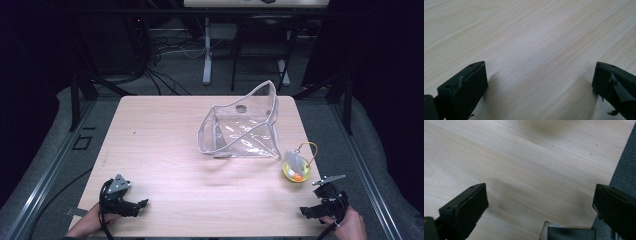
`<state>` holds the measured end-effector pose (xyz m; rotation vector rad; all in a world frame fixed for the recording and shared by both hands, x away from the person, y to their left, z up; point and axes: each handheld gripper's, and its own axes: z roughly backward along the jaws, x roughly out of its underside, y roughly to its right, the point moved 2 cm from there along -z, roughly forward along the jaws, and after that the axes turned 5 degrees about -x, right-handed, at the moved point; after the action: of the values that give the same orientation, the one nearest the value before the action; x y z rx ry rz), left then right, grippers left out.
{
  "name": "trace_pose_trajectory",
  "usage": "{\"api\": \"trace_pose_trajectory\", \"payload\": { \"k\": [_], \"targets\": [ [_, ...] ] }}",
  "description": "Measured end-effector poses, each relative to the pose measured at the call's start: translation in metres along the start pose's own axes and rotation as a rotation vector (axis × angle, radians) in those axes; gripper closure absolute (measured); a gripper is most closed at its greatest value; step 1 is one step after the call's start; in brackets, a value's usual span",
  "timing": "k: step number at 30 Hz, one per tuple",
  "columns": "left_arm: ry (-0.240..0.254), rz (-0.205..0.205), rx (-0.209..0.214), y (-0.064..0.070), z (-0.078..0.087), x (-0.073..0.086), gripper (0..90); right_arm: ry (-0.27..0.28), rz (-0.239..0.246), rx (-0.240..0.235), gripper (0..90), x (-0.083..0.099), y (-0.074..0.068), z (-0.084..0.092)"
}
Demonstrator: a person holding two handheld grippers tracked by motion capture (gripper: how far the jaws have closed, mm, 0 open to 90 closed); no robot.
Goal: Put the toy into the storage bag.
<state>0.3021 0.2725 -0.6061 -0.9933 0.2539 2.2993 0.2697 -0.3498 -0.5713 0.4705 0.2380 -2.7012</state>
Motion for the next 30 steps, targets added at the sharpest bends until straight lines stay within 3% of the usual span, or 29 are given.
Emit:
{"api": "trace_pose_trajectory", "payload": {
  "k": [2,6,8,13,21,24,25,28,30],
  "targets": [
    [0.000,0.000,0.000,0.000,0.000,0.000,0.0,0.010,-0.008,-0.013,0.0,0.000,-0.001,-0.001],
    [0.000,0.000,0.000,0.000,0.000,0.000,0.0,-0.017,0.012,0.014,0.0,-0.001,0.000,0.001],
    [-0.001,0.000,0.000,0.000,0.000,0.000,0.0,0.004,0.003,-0.006,0.0,-0.001,-0.003,0.000],
    [0.000,0.005,-0.001,0.000,0.000,0.001,0.0,-0.021,0.030,0.033,0.1,-0.002,-0.002,0.005],
    [0.000,0.005,-0.001,0.000,0.000,0.001,0.0,0.020,0.017,0.000,1.4,-0.008,-0.005,0.017],
    [0.000,0.006,-0.001,0.000,0.000,0.001,0.0,0.009,0.028,0.003,1.6,-0.010,-0.005,0.022],
    [0.000,0.006,-0.001,0.000,0.000,0.001,0.0,0.033,0.018,-0.015,2.0,-0.012,-0.006,0.023],
    [0.000,0.006,-0.001,0.000,0.000,0.001,0.0,0.035,0.033,0.016,3.5,-0.017,-0.005,0.033],
    [0.000,0.005,-0.001,0.000,0.000,0.001,0.0,0.060,0.027,-0.003,5.0,-0.019,-0.006,0.036]
  ]
}}
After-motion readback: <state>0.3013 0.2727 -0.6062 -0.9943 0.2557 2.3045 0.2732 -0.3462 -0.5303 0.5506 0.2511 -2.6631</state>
